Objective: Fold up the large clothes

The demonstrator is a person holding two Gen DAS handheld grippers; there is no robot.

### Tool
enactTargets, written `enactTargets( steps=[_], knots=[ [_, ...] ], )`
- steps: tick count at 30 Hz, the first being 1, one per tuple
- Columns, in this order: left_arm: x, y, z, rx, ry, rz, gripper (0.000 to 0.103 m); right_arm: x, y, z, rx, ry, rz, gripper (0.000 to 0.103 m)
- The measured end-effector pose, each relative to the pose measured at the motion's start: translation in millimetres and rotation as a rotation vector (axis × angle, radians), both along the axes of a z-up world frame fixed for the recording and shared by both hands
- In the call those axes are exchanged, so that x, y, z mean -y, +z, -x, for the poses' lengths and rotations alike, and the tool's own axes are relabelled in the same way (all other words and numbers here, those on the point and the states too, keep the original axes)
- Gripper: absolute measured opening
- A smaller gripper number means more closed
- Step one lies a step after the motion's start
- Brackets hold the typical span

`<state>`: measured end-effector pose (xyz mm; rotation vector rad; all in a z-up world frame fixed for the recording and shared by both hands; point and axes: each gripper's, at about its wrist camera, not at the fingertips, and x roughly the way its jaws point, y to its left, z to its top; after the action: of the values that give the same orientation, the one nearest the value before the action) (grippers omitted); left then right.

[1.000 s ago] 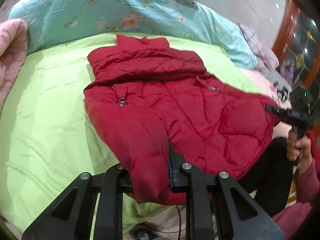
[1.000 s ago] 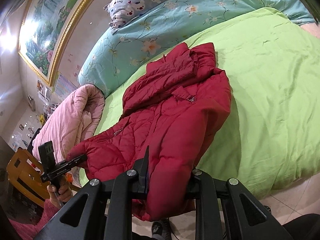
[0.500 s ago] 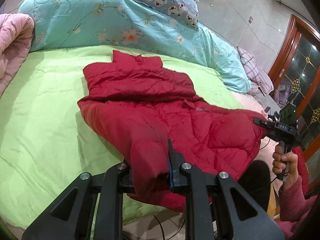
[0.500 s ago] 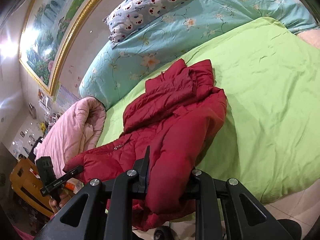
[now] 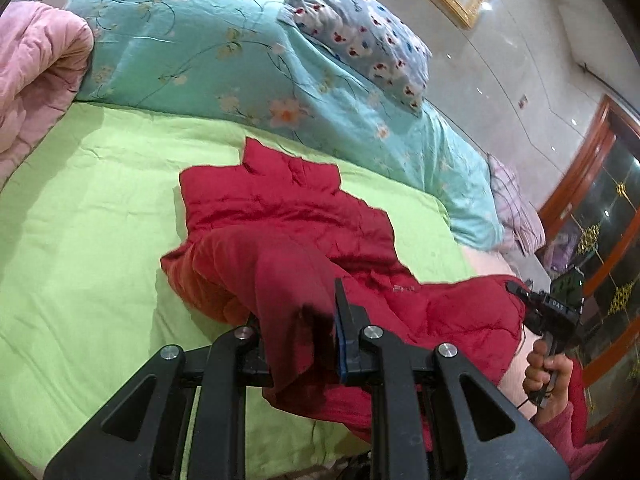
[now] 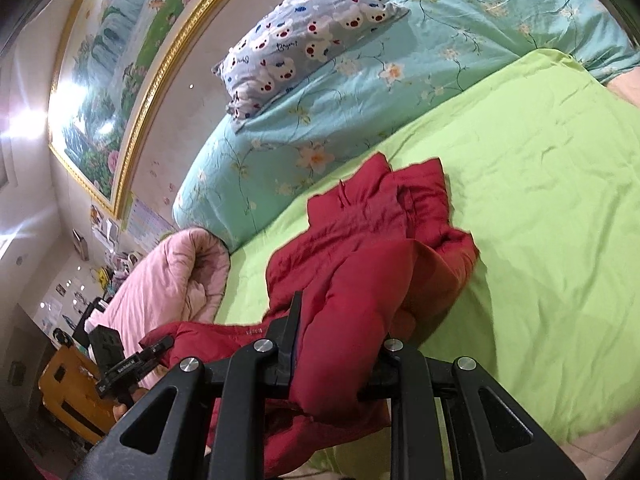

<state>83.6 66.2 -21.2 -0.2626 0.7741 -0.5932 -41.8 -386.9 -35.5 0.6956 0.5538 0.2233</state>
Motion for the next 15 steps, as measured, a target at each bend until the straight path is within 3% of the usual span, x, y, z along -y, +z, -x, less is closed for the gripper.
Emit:
enactTargets(
  steps=[8,15],
  knots=[
    [14.8,8.2,-31.2,0.023,0.062,-0.022,0.017,8.2,13.7,-42.0,0.024,-0.005,-0.011,0.020],
    [10.4,5.4,-64.6,0.005,0.107,0.014,0.017,19.0,18.9,-71.5,0.029,-0.019,-0.022,0.020]
  ],
)
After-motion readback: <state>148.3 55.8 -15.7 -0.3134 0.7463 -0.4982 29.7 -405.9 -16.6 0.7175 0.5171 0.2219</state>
